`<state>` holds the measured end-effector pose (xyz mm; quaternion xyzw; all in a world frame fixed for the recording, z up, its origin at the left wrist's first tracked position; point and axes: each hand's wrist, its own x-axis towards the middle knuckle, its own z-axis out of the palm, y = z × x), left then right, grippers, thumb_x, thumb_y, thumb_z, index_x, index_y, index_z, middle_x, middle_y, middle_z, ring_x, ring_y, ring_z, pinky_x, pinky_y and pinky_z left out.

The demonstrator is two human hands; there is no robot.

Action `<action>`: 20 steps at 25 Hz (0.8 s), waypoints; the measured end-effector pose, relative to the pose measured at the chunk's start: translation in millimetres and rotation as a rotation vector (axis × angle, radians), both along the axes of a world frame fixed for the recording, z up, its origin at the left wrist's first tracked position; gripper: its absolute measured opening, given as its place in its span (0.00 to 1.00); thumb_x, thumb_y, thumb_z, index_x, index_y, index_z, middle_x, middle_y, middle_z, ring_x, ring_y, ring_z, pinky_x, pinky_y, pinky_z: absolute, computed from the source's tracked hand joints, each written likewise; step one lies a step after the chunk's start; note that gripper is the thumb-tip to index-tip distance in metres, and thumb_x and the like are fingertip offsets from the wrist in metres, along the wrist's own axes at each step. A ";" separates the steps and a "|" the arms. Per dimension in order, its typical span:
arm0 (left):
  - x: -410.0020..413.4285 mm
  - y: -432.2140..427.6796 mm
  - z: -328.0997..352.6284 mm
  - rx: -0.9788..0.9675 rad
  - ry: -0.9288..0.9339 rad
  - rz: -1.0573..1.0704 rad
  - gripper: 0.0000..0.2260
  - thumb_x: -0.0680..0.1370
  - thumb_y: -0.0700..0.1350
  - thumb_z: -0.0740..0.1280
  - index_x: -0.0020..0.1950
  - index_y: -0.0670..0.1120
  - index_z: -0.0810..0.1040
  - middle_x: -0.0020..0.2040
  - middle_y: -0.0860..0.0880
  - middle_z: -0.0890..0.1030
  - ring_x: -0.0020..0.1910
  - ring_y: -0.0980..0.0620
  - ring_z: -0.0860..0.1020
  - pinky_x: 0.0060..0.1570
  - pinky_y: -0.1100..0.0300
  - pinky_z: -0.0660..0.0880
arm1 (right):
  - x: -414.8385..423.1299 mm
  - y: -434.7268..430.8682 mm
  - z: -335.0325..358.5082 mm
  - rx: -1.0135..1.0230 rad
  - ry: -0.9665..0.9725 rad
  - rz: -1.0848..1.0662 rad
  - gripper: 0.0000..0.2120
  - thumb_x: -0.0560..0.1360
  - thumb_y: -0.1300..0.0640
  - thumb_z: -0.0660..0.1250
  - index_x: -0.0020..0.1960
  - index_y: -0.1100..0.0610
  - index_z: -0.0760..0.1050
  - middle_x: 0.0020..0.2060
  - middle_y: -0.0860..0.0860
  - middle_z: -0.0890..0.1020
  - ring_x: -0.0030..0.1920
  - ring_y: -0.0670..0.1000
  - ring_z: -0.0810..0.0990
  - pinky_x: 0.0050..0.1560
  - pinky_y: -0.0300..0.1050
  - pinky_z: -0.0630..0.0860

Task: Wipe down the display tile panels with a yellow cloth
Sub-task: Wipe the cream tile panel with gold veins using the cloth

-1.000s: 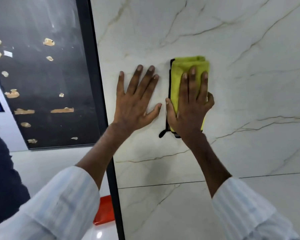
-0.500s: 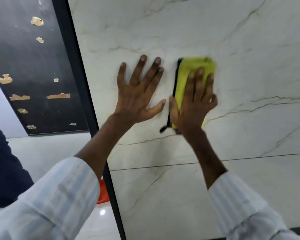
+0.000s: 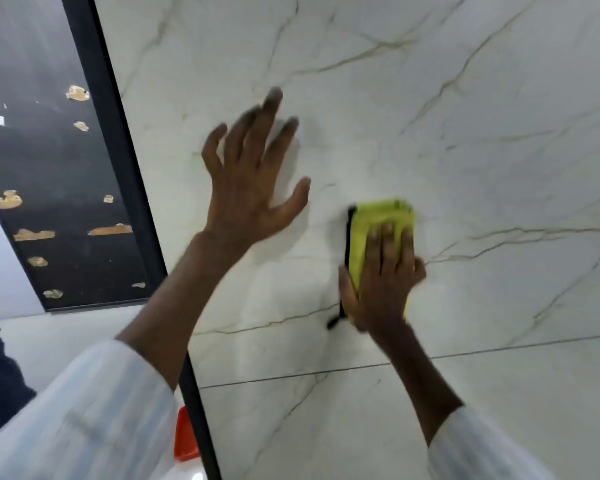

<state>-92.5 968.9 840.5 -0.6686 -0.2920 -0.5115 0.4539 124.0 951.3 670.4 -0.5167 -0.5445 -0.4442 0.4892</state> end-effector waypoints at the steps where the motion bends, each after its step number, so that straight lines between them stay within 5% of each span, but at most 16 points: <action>1: 1.4 -1.2 27.1 0.029 -0.018 0.020 0.29 0.82 0.59 0.64 0.78 0.44 0.72 0.81 0.39 0.65 0.79 0.41 0.65 0.71 0.37 0.63 | 0.3 2.1 52.6 0.052 0.010 -0.003 0.36 0.79 0.42 0.65 0.80 0.60 0.63 0.80 0.61 0.65 0.78 0.69 0.65 0.62 0.66 0.68; 5: 2.2 12.5 78.1 0.032 0.004 0.169 0.31 0.82 0.61 0.61 0.79 0.45 0.69 0.82 0.43 0.64 0.79 0.42 0.65 0.68 0.44 0.61 | 4.6 2.3 195.9 0.124 0.053 -0.087 0.37 0.79 0.39 0.62 0.81 0.59 0.64 0.80 0.58 0.66 0.79 0.64 0.65 0.60 0.61 0.69; 12: 15.5 0.2 114.6 0.103 -0.041 0.047 0.30 0.80 0.59 0.65 0.77 0.44 0.72 0.82 0.41 0.64 0.79 0.41 0.65 0.68 0.43 0.64 | 11.5 6.7 117.6 0.121 -0.042 -0.042 0.36 0.78 0.42 0.66 0.80 0.59 0.63 0.80 0.59 0.65 0.78 0.66 0.66 0.60 0.65 0.69; 18: 36.8 17.9 155.7 0.095 0.025 0.224 0.33 0.81 0.61 0.60 0.80 0.41 0.67 0.83 0.41 0.61 0.82 0.39 0.60 0.70 0.37 0.62 | 22.3 18.4 365.3 0.268 -0.049 -0.146 0.35 0.79 0.40 0.62 0.79 0.58 0.65 0.78 0.59 0.69 0.76 0.65 0.70 0.54 0.63 0.73; 20: 35.0 25.5 154.3 0.092 0.039 0.249 0.33 0.82 0.61 0.57 0.81 0.41 0.65 0.84 0.42 0.60 0.83 0.39 0.58 0.72 0.36 0.60 | 24.2 21.1 392.2 0.267 -0.029 -0.129 0.35 0.80 0.40 0.61 0.80 0.58 0.64 0.79 0.59 0.68 0.77 0.64 0.68 0.55 0.64 0.73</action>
